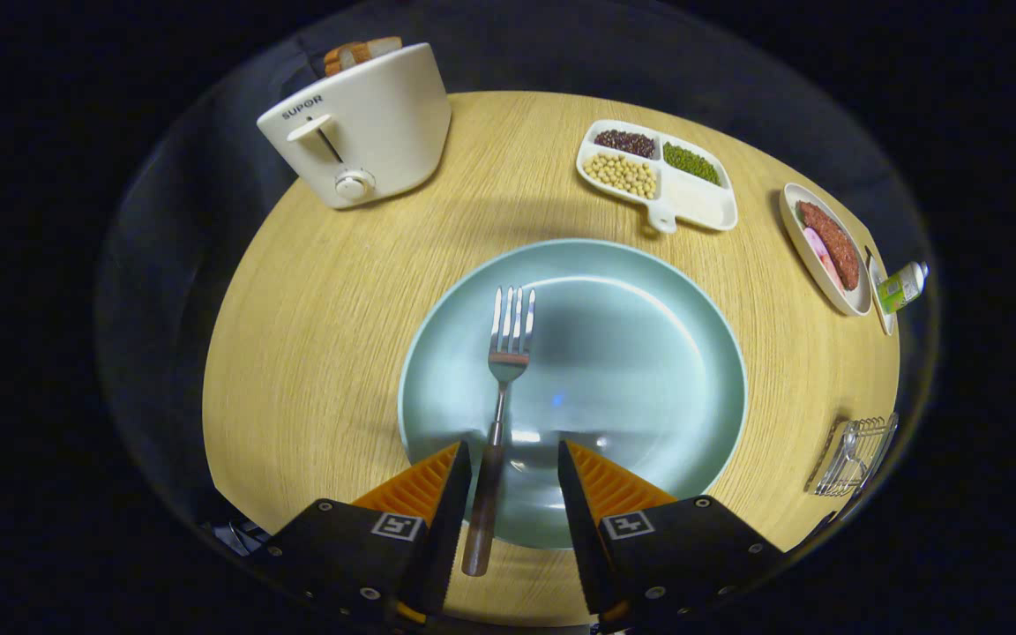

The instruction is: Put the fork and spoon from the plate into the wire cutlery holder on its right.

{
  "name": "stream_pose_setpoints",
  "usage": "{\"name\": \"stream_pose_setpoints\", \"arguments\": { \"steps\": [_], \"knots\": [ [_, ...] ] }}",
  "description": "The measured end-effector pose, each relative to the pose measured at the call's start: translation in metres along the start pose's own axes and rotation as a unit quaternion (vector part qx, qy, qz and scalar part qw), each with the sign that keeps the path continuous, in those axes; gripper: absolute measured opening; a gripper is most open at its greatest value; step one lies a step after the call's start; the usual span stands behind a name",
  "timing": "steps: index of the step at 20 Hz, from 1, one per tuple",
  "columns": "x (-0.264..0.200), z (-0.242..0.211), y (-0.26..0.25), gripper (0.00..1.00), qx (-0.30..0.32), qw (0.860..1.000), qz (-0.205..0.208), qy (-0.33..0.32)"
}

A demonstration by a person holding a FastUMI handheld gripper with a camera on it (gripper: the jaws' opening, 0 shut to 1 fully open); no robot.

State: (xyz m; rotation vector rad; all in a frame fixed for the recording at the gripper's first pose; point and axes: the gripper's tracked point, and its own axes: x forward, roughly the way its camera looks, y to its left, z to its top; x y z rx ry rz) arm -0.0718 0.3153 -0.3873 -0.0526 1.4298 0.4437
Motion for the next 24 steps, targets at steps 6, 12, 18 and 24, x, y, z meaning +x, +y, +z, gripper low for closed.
{"name": "stream_pose_setpoints", "arguments": {
  "steps": [6,12,18,24],
  "knots": [
    [0.006,0.004,-0.004,0.15,-0.006,0.999,-0.024,0.024],
    [-0.001,-0.001,-0.002,0.07,0.019,0.999,-0.016,0.046],
    [-0.037,0.014,-0.011,0.06,0.056,0.998,-0.007,-0.01],
    [-0.086,0.01,-0.052,0.06,0.113,0.991,-0.02,-0.067]
  ]
}}
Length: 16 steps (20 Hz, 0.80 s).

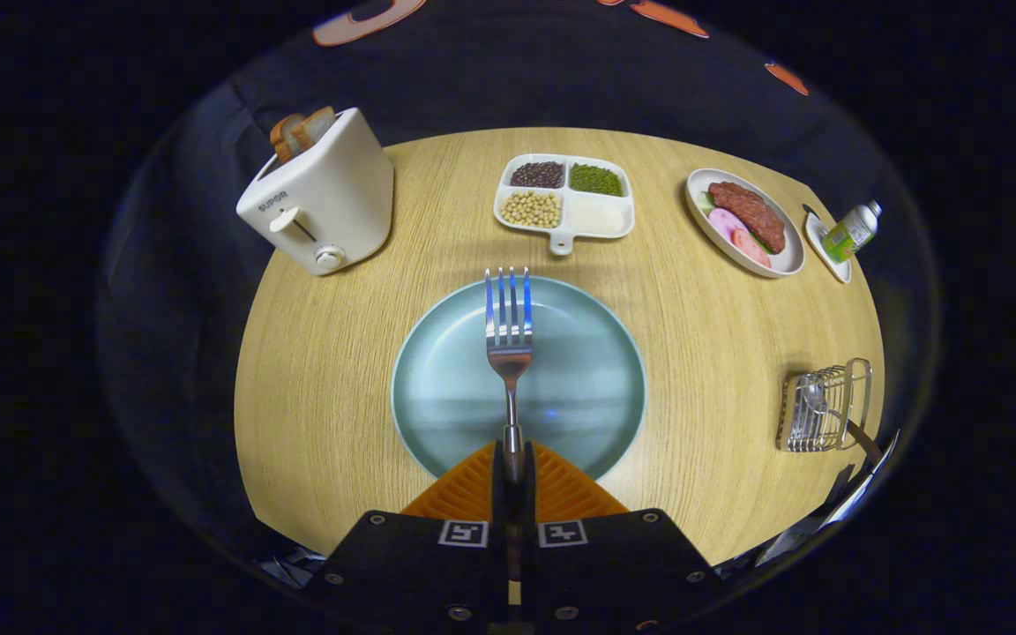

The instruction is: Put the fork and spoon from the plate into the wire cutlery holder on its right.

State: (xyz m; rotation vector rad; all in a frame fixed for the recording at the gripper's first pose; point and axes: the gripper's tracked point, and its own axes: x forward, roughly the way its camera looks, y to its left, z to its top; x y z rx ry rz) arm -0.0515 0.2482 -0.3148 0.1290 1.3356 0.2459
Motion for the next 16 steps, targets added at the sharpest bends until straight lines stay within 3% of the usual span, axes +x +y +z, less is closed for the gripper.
{"name": "stream_pose_setpoints", "arguments": {
  "steps": [10,16],
  "knots": [
    [-0.064,-0.015,-0.171,0.06,0.08,0.995,-0.054,-0.04],
    [-0.07,-0.045,-0.257,0.06,0.118,0.99,-0.072,-0.022]
  ]
}}
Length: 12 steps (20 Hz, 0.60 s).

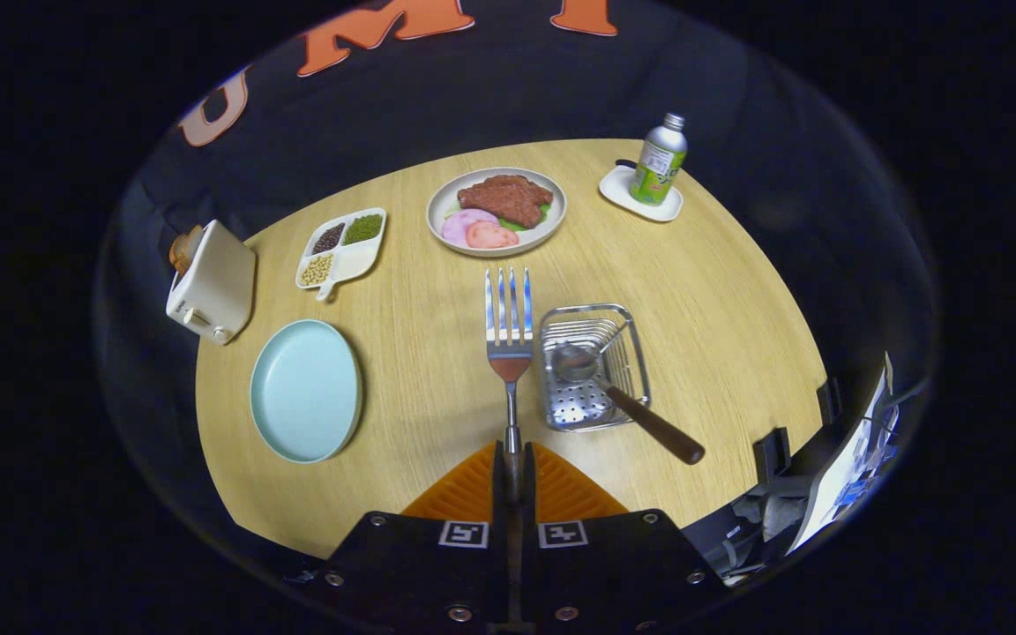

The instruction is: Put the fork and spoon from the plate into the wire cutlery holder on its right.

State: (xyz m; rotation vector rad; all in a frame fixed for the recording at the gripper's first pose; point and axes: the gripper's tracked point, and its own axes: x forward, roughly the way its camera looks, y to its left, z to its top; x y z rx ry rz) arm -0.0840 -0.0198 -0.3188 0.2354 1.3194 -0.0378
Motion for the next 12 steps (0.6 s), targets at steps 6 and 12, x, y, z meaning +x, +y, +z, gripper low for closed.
{"name": "stream_pose_setpoints", "arguments": {
  "steps": [6,12],
  "knots": [
    [0.015,-0.015,-0.026,0.06,0.003,1.0,0.006,0.021],
    [0.012,0.01,-0.031,0.11,0.017,0.999,0.031,-0.016]
  ]
}}
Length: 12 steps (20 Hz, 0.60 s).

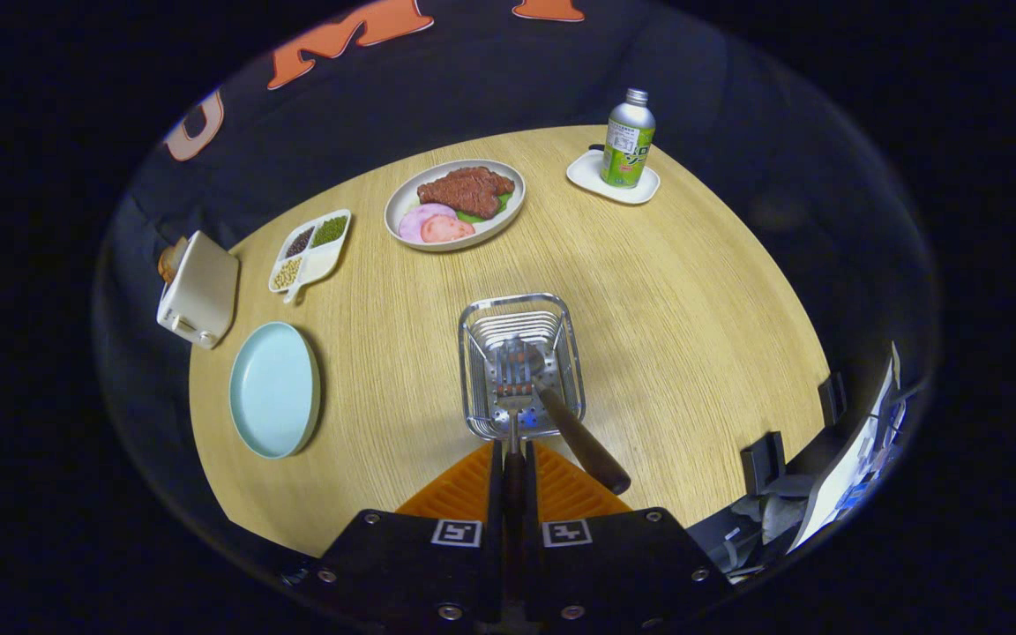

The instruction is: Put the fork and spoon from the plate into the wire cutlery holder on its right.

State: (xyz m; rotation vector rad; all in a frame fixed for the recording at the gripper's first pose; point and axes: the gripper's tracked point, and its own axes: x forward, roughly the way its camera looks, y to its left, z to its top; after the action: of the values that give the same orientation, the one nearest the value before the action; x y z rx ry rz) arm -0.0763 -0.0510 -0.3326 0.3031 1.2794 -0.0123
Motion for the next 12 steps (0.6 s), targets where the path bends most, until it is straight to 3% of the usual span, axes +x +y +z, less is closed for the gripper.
{"name": "stream_pose_setpoints", "arguments": {
  "steps": [4,7,8,12],
  "knots": [
    [-0.015,0.048,0.008,0.18,-0.017,0.995,0.04,-0.091],
    [-0.029,0.074,0.014,0.39,-0.026,0.986,0.068,-0.149],
    [-0.037,0.086,0.017,0.51,-0.03,0.981,0.077,-0.174],
    [-0.076,0.132,0.022,0.7,-0.065,0.951,0.09,-0.289]
  ]
}}
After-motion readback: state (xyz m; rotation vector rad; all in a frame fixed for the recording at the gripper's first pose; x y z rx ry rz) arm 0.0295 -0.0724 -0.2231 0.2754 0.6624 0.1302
